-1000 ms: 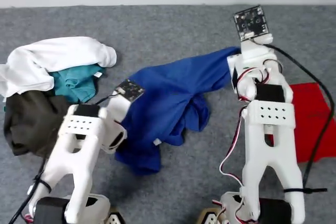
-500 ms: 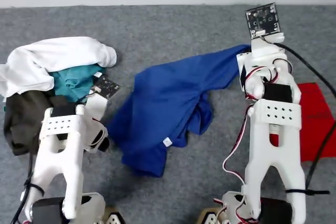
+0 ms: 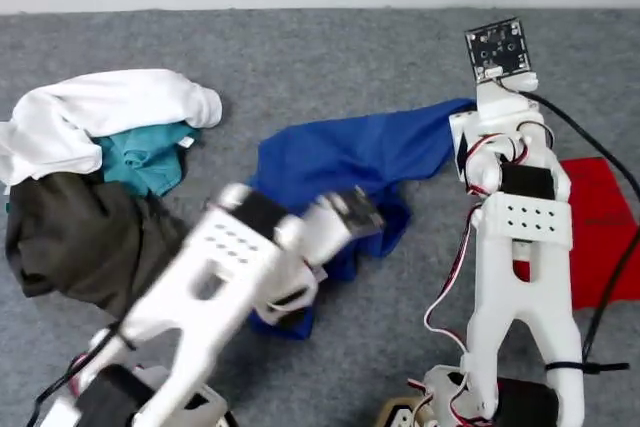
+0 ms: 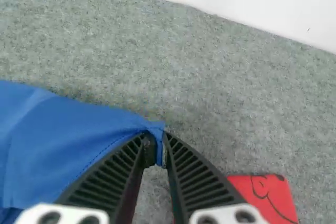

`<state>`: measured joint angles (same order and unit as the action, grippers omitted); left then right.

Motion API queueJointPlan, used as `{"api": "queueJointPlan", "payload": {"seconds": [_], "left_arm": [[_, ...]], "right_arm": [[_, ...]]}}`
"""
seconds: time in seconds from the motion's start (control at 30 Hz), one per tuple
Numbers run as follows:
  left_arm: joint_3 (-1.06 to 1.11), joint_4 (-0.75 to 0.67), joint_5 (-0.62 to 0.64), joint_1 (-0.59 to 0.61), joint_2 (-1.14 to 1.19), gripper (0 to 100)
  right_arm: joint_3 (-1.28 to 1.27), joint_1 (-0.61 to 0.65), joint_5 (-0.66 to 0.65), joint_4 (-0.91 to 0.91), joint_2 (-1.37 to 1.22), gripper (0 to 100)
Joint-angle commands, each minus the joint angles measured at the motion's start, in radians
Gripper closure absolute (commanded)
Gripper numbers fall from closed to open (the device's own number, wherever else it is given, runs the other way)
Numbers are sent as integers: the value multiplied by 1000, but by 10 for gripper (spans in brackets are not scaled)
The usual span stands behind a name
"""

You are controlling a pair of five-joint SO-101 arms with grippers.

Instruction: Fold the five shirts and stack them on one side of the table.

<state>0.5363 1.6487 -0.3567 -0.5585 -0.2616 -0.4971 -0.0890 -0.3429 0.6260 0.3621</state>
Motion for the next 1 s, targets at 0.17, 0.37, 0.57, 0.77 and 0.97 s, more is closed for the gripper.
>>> {"api": "queueJointPlan", "payload": {"seconds": [0.17,0.37,0.57,0.77,0.97], "left_arm": [[-93,-117,18,-60,269,826],[-186,-120,63,-37,460,826],[-222,-94,58,-32,535,867],[-219,-95,58,-32,543,960],[-222,-107,57,-32,542,984]], "right_arm": [[5,-13,9,-19,41,989],[5,-15,6,-19,41,989],[3,-16,6,-19,41,989],[3,-16,5,-19,41,989],[3,-15,5,-19,41,989]]}}
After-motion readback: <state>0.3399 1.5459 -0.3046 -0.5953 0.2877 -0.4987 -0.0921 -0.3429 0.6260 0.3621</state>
